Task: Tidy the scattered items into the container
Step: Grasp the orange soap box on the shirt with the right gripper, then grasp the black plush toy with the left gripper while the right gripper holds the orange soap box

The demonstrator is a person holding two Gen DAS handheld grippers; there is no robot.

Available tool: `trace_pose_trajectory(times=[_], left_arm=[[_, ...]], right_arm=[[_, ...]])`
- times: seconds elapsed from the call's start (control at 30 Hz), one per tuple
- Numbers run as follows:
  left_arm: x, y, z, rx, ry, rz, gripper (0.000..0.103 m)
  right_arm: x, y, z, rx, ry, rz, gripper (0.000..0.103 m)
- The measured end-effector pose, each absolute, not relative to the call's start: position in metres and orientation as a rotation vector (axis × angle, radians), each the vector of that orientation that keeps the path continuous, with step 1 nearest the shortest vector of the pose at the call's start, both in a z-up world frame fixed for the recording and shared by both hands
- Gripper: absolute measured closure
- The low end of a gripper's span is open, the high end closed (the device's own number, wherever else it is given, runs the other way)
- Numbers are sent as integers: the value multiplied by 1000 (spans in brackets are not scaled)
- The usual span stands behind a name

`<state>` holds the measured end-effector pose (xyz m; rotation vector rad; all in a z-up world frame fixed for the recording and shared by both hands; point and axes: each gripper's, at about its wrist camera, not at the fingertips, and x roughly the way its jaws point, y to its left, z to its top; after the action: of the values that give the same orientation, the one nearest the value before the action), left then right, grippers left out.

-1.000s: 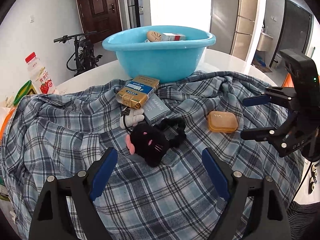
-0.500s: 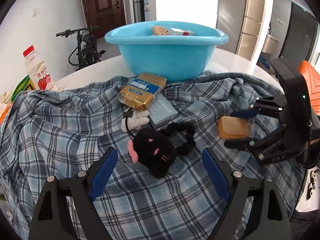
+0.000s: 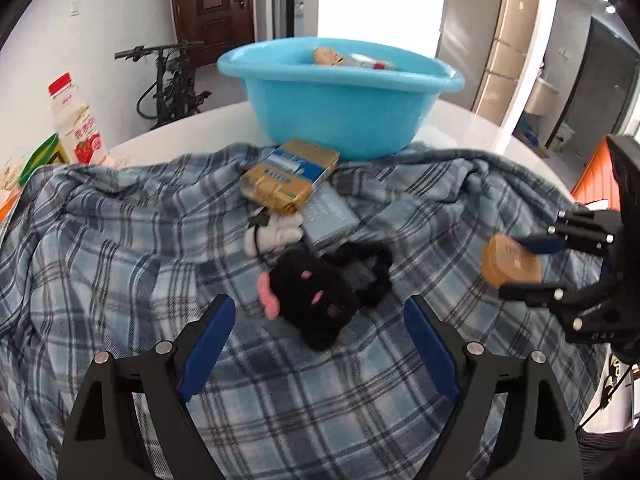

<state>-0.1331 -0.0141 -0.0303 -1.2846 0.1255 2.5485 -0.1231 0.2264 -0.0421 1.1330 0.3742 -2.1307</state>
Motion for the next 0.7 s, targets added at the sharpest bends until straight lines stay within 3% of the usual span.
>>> trace_pose_trajectory(times=[0.7], left_arm=[[-178, -11, -72, -1381, 103, 2462, 15]], right_arm=[[-131, 235, -52, 1196, 301, -2141, 60]])
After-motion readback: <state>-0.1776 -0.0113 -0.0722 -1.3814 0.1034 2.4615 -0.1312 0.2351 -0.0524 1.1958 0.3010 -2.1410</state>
